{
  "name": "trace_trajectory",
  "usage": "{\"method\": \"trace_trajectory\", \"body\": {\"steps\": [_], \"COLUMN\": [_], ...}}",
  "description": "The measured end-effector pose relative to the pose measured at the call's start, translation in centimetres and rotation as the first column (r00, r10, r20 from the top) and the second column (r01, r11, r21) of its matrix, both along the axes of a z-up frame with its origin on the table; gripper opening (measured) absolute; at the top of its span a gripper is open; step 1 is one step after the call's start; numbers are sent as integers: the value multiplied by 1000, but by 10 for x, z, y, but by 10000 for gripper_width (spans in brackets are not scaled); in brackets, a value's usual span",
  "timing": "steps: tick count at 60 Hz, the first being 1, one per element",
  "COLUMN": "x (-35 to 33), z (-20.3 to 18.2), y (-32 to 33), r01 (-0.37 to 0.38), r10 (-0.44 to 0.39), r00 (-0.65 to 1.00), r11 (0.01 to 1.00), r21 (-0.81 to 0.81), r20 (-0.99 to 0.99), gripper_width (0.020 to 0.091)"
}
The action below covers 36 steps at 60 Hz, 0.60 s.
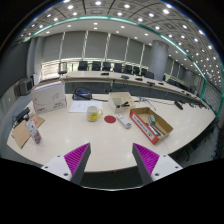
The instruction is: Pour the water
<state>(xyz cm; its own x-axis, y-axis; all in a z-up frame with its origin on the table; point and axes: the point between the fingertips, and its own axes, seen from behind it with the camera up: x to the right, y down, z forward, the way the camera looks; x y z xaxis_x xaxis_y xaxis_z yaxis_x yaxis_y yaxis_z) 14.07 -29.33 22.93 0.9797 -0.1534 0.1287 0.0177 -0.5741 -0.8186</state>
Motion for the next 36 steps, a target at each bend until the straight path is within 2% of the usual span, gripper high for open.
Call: {"method": "trace_trajectory", "body": {"steps": [7, 13, 24, 36], "x": [-22, -72, -183, -314], "z": [-8, -26, -58, -90], "y": [-1, 1, 8, 34], "r01": [-27, -60, -160, -275], "r10": [26, 59, 159, 286], "r00": [1000, 998, 984, 951], "r11": [1000, 998, 987, 956], "r21": [-12, -20, 1, 97], "r20": [-4, -14, -76, -117], "gripper_width": [864, 863, 865, 867]}}
